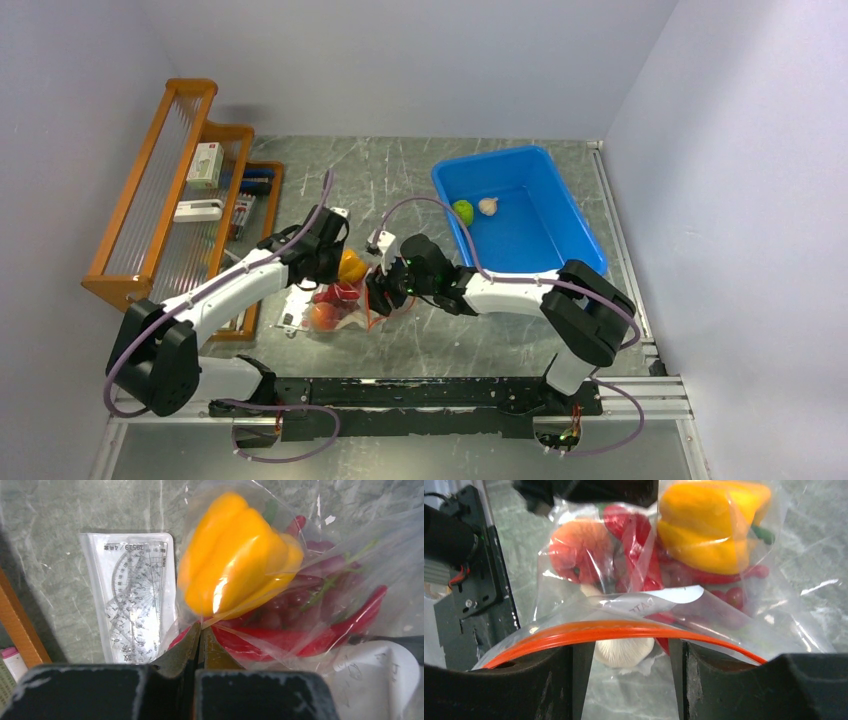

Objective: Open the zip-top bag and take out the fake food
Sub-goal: Pick up the fake vegetable from the zipper food storage bag.

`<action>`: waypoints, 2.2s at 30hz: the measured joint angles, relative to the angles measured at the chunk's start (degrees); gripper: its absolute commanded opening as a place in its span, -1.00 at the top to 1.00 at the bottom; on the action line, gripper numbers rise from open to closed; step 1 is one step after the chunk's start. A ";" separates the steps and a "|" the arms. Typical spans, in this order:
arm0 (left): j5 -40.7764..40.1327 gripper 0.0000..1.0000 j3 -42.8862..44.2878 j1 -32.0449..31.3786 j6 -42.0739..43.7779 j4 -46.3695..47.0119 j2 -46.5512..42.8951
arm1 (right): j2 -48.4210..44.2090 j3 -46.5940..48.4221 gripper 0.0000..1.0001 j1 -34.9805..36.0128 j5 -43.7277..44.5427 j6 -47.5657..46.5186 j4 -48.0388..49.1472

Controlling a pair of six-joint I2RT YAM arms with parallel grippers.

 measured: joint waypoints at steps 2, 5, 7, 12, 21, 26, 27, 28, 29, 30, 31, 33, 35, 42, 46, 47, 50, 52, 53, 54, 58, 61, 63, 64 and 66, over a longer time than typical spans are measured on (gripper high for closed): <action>-0.28 0.86 0.00 -0.02 0.02 0.02 -1.14 | 0.02 0.50 -0.10 0.02 0.24 -0.92 -3.10; -0.81 0.86 0.00 -0.02 0.00 0.02 -2.08 | -0.39 0.61 -0.11 0.02 1.01 -1.88 -5.95; -1.18 0.86 0.00 0.00 0.00 0.02 -2.21 | -0.81 0.61 -0.11 0.02 1.14 -2.34 -6.78; -1.27 0.86 0.00 -0.02 -0.02 0.00 -1.95 | 0.15 1.88 -0.11 0.02 1.84 -1.57 -8.81; -1.86 0.86 0.00 0.00 -0.07 -0.02 0.09 | 5.99 8.11 0.21 0.09 2.38 1.38 -10.10; -2.12 0.86 0.00 0.00 -0.42 -0.02 0.04 | 6.01 7.58 0.36 0.09 1.90 0.24 -12.41; -2.19 0.86 0.00 0.00 -0.46 -0.02 0.04 | 5.88 6.99 0.44 0.09 1.60 0.24 -12.17; -2.21 0.86 0.00 0.00 -0.48 -0.02 0.04 | 5.66 5.99 0.53 0.07 1.25 0.39 -11.82; -2.21 0.86 0.00 0.02 -0.50 -0.02 0.07 | 5.40 4.72 0.62 0.07 0.90 0.68 -11.45; -2.21 0.86 0.00 0.00 -0.52 -0.02 0.11 | 5.20 3.61 0.67 0.09 0.35 1.05 -11.13; -2.21 0.86 0.00 0.00 -0.59 -0.02 0.17 | 5.01 2.75 0.69 0.09 -0.24 1.29 -10.64; -2.23 0.87 0.00 0.00 -0.63 -0.02 0.33 | 4.66 2.03 0.74 0.11 -0.90 1.64 -9.92; -2.23 0.86 0.00 0.00 -0.66 -0.02 0.46 | 4.39 1.88 0.77 0.17 -1.25 1.95 -9.79; -2.27 0.86 0.00 0.00 -0.68 -0.02 0.46 | 1.86 1.53 0.78 -0.17 -0.07 1.79 -11.87; -2.23 0.86 0.00 0.00 -0.66 0.00 0.46 | -2.29 0.50 0.78 -1.18 1.11 1.77 -12.85; -2.16 0.86 0.00 0.02 -0.66 0.02 0.46 | -3.28 0.44 0.77 -1.38 1.20 1.79 -13.07; -1.51 0.86 0.00 0.02 -0.66 0.07 0.46 | -4.81 0.46 0.73 -1.66 1.49 1.77 -13.60; -1.16 0.86 0.00 0.02 -0.66 0.07 0.46 | -4.79 0.57 0.66 -1.66 2.08 1.73 -14.53; -1.05 0.86 0.00 0.02 -0.68 0.07 0.46 | -4.61 0.61 0.59 -1.64 2.54 1.70 -15.23; -0.90 0.86 0.00 0.02 -0.66 0.04 0.48 | -4.37 0.61 0.53 -1.64 2.93 1.68 -16.00; -0.15 0.86 0.00 0.02 -0.66 0.07 1.31 | -2.75 1.22 0.28 -1.64 4.94 1.79 -18.84; 0.31 0.86 0.02 0.02 -0.66 0.04 2.25 | -2.19 1.25 0.10 -1.66 6.05 2.40 -20.17; 0.46 0.87 0.04 0.02 -0.66 0.04 2.71 | -2.21 1.11 0.03 -1.64 6.34 2.56 -20.15; 0.57 0.86 0.04 0.02 -0.66 0.04 2.75 | -2.36 0.83 0.01 -1.64 6.40 2.64 -19.71; 0.90 0.86 0.04 0.02 -0.66 0.09 2.64 | -3.43 -0.72 -0.02 -1.64 6.51 2.86 -18.05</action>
